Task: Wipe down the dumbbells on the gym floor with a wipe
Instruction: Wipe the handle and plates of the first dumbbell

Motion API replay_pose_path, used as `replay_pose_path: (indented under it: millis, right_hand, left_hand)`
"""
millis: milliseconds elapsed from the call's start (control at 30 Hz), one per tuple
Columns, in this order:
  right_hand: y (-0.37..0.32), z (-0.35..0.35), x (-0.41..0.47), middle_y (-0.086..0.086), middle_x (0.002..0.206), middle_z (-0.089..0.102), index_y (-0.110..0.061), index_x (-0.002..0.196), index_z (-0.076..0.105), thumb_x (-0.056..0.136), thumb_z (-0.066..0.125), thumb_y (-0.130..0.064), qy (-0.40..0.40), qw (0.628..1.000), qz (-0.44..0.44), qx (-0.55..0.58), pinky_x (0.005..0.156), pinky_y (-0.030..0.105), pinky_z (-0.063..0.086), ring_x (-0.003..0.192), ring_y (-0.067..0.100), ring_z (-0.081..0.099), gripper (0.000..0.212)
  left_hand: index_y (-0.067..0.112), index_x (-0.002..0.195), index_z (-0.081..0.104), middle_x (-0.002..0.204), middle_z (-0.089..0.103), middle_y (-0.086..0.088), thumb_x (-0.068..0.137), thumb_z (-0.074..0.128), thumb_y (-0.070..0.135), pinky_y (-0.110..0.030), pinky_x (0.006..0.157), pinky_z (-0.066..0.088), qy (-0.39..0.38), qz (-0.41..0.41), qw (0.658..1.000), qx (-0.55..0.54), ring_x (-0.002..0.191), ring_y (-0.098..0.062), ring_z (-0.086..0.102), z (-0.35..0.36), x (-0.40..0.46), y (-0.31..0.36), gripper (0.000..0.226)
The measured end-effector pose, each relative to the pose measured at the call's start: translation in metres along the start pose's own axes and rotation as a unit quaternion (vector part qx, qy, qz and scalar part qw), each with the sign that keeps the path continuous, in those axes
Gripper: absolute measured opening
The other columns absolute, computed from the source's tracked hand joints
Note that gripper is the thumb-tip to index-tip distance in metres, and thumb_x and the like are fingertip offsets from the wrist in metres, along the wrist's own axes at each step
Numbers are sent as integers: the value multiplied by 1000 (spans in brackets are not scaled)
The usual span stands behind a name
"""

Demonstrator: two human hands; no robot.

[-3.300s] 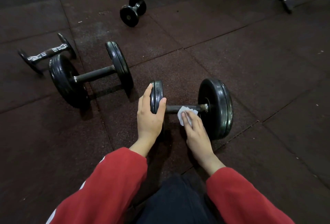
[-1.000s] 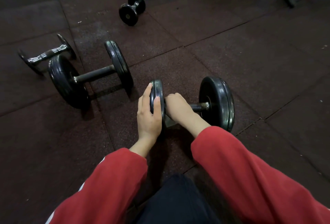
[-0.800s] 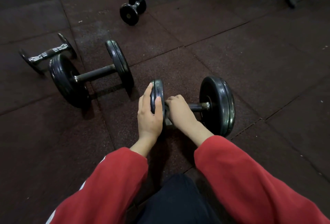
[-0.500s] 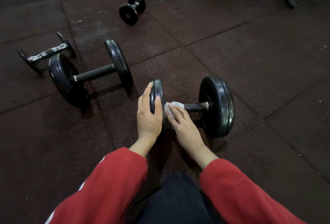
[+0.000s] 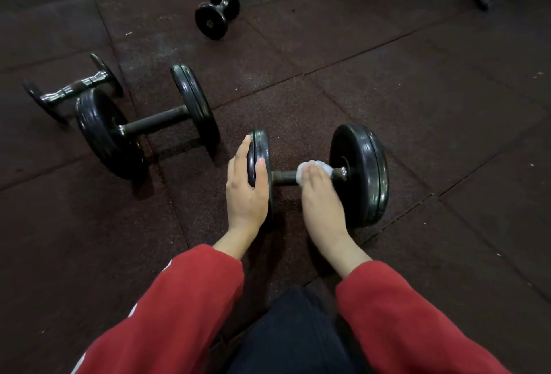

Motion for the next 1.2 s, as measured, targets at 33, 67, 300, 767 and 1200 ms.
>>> replay_pose_path:
  millis: [33,67,300,767,1200]
  right_hand:
    - [2,-7,6,17,127,54,4,128,49,82,15,-2,-11,999,33,-19,103,31,41,125,29,48,58]
    - [6,-11,13,17,128,50,3,129,45,84,10,0,-13,998,57,-23,102,31,39,124,30,44,57]
    - [10,-28,25,16,121,52,-1,122,50,93,21,3,-71,993,53,-74,97,35,39,116,32,46,41]
    - [-29,-18,33,18,120,54,0,122,48,89,8,-13,-99,985,-143,-3,98,44,37,112,34,48,54]
    - [-29,-21,42,15,124,52,-3,121,43,98,31,-9,-159,979,-118,-40,94,39,39,115,31,50,27]
  left_hand:
    - [14,138,41,125,40,14,87,32,46,8,92,18,-1,0,1000,0,110,22,30,0,0,0,61]
    - [13,138,41,125,40,14,86,32,46,8,92,18,-2,-1,1000,0,110,22,29,-1,0,1,61]
    - [13,137,42,122,40,13,85,33,47,10,89,17,-3,-6,1000,-1,107,22,30,-1,0,1,63]
    - [17,142,33,141,41,-8,87,62,30,-2,95,24,6,-62,997,41,128,-16,42,-6,-12,16,64]
    - [37,143,-17,112,55,-19,85,56,27,-44,85,45,-160,-94,946,265,97,-40,59,-20,-30,27,94]
Point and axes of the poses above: each hand's wrist, its own x-axis towards the middle knuckle, its own z-axis out of the palm, y = z × x, the point moved 1 cm from there along x, towards the middle knuckle
